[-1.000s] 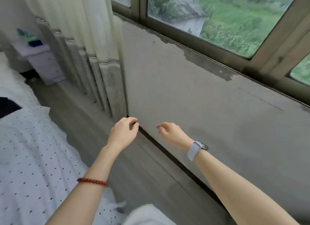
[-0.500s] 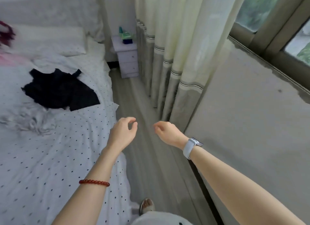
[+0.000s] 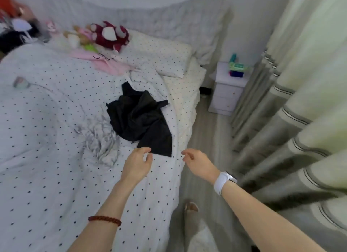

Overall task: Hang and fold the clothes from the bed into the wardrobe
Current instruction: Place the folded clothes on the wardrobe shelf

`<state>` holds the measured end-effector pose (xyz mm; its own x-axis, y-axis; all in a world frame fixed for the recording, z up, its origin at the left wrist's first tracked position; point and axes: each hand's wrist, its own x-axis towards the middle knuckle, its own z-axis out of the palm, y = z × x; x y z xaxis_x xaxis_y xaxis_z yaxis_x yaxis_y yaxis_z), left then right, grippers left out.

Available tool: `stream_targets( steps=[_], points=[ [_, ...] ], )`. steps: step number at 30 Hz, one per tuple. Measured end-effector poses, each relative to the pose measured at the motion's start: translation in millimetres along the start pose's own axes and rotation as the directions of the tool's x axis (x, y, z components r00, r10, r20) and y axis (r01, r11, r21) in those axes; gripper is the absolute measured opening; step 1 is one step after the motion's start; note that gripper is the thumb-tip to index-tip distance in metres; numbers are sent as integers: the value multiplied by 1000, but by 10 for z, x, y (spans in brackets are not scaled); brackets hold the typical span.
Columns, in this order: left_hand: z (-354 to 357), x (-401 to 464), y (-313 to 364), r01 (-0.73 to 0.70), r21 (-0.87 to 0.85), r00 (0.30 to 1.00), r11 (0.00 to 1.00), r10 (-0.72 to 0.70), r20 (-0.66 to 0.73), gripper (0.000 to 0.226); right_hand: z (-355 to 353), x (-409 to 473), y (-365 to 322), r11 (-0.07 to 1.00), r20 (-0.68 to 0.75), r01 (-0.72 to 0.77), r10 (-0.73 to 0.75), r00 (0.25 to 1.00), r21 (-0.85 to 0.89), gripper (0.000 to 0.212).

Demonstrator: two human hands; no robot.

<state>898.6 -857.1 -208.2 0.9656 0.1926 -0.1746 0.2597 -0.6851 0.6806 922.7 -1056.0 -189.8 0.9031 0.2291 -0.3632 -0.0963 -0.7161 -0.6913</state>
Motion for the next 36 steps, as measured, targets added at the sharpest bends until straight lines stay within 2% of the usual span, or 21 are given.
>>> stream_targets(
  steps=[6,11,15,18,20,22,24,26,28,30,31,33,34,36],
  points=[
    [39,1380,-16,213,-75,974,974,-218,-62,42,-360,1622,-32,999,114,42,-45,993,25,34],
    [1,2320,-123,365,-7,928,931,-365,-77,57,-440,2767,-221,999,199,44,-41,979,-9,35],
    [108,2912,-380,523,-18,851,852,-524,-39,78,-289,3450,-315,991,298,108,-82,951,-73,37],
    [189,3262,-642,583,-52,809,811,-585,-50,80,-130,3838,-332,974,342,165,-105,934,-152,41],
    [231,3490,-883,593,-71,802,802,-596,-32,71,26,4101,-344,948,358,230,-142,923,-218,47],
    [242,3612,-1019,548,-133,832,826,-555,-17,43,142,4287,-398,896,368,331,-213,905,-297,59],
    [243,3656,-1049,446,-259,886,857,-463,-6,25,246,4476,-486,779,409,436,-254,877,-451,76],
    [190,3663,-1032,313,-392,944,865,-330,26,20,382,4725,-641,641,478,516,-253,841,-569,85],
    [104,3605,-1020,225,-470,971,854,-234,39,20,489,4946,-813,543,586,605,-236,775,-582,72],
    [20,3485,-1057,219,-479,969,850,-247,4,24,574,5046,-961,494,704,686,-191,685,-534,43],
    [-16,3395,-1076,236,-457,960,857,-278,-26,25,603,5037,-1012,530,739,690,-163,654,-493,32],
    [-59,3193,-1102,287,-395,935,873,-346,-84,21,629,4912,-1040,680,748,605,-124,652,-414,20],
    [-73,3073,-1110,316,-365,922,876,-374,-99,17,624,4795,-1019,719,740,575,-126,660,-390,17],
    [-121,2789,-1077,371,-301,908,878,-411,-80,6,572,4484,-934,726,747,593,-168,643,-347,18]
  ],
)
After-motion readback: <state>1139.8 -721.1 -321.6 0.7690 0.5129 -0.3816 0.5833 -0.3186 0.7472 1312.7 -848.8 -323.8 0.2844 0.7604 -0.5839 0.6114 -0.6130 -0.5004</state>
